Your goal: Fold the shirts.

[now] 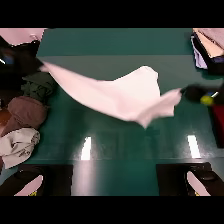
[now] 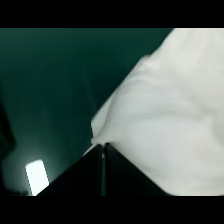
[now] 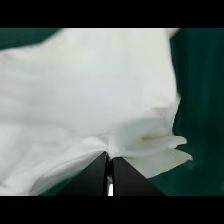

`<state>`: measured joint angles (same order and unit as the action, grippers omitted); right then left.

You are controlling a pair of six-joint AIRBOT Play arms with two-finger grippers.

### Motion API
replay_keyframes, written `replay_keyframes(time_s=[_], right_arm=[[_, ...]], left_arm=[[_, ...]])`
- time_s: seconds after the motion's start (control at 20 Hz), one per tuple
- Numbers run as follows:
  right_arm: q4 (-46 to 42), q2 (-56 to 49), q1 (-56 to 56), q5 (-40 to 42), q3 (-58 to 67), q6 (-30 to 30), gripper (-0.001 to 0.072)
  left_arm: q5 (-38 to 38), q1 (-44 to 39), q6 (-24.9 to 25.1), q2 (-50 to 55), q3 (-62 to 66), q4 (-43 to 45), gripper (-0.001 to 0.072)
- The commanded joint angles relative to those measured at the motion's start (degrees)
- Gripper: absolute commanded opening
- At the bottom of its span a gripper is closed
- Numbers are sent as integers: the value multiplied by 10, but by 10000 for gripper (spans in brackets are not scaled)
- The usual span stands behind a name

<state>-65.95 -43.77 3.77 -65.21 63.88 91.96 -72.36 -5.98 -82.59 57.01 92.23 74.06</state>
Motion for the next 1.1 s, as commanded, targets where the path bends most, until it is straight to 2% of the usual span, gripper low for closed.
replay_keyframes(time_s=[0.0, 0.15, 0.35, 0.45, 0.55, 0.65, 0.8, 0.95, 1.05], right_arm=[[-52, -35, 0, -17, 239, -10, 20], [-105, -78, 0, -57, 437, -11, 20], [-153, -117, 0, -100, 624, -14, 20], [-183, -96, 0, -81, 622, -14, 20], [-210, -49, 0, -33, 561, -13, 18], [-232, -13, 0, 3, 507, -3, 17], [-241, -35, 0, -24, 508, 3, 16], [-240, -146, 0, -167, 590, 1, 17], [-240, -219, 0, -232, 593, 0, 17]], left_arm=[[3, 1, 0, 0, 184, 14, 23], [6, 1, 0, -1, 324, 19, 24], [47, 1, 0, -56, 345, 19, 23], [61, 1, 0, -84, 345, 12, 24], [62, 1, 0, -100, 349, 0, 23], [35, 1, -2, -102, 346, 2, 23], [-11, 1, -17, -100, 258, 21, 23], [-15, 1, -17, -91, 95, 21, 23], [-2, 1, -16, -66, 0, 21, 23]])
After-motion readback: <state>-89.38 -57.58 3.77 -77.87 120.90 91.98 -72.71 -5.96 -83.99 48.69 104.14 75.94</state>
